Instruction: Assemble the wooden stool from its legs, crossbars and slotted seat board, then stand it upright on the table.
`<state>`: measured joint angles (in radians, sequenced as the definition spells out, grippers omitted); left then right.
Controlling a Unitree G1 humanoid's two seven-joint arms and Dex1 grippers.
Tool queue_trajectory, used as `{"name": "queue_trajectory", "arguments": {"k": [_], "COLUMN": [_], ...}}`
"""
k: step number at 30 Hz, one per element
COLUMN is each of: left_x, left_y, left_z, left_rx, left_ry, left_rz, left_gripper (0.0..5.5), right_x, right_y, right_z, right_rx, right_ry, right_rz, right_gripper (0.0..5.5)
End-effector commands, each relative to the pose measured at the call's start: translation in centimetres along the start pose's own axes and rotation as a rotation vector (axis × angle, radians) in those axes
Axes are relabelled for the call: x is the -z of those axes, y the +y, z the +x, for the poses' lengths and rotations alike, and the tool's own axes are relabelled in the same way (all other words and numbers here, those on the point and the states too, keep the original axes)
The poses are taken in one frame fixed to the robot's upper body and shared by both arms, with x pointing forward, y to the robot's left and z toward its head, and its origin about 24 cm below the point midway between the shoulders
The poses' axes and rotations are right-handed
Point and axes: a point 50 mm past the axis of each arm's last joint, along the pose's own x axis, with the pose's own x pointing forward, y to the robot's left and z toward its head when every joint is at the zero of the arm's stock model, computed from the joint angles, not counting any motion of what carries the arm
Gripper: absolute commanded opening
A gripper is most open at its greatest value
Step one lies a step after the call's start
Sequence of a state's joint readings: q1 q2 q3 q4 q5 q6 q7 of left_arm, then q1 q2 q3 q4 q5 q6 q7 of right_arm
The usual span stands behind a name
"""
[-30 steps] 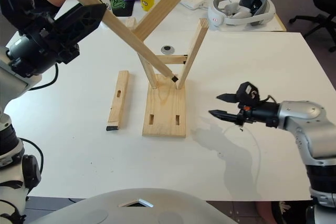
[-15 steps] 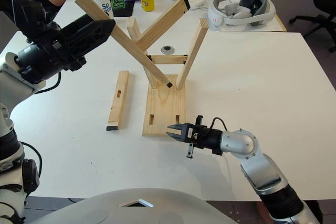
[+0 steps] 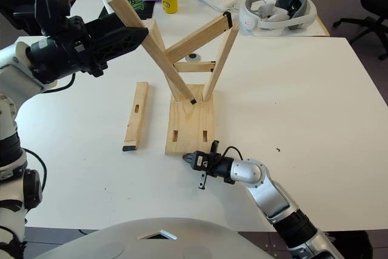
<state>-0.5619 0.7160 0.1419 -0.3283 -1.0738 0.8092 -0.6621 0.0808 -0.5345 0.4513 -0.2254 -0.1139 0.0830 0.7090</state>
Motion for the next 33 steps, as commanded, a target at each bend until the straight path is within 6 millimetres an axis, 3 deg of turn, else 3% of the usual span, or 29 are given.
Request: {"name": "queue_trajectory", "arguments": {"k": [1,5,16,23,33], "left_x": [-0.5,0.0,4.6,5.1,4.9], "left_y": [0.2,0.2,-0.8,-0.2,-0.8], "left_z": [-0.4,-0.5,0.5,0.4,1.5], "left_rx": [-0.003,-0.004,0.059,0.095,0.137], "left_ry": [0.024,0.038,0.188,0.223,0.144], "left_rz": [0.040,0.046,0.147,0.233,0.204], "left_gripper": [2.07,2.07,2.07,2.07,2.07], "right_x": [1.7,1.6,1.5,1.8,2.1], "right_y": [-2.0,-2.5,-3.0,-3.1,-3.3], "right_z": [-0.7,-0.7,-0.8,-0.8,-0.6], "right_rx": [0.076,0.070,0.041,0.014,-0.010], "right_ry": [0.111,0.110,0.104,0.118,0.135], "right_rz": [-0.020,-0.033,-0.024,-0.017,-0.010], "right_gripper": [0.00,0.00,0.00,0.00,0.00]}}
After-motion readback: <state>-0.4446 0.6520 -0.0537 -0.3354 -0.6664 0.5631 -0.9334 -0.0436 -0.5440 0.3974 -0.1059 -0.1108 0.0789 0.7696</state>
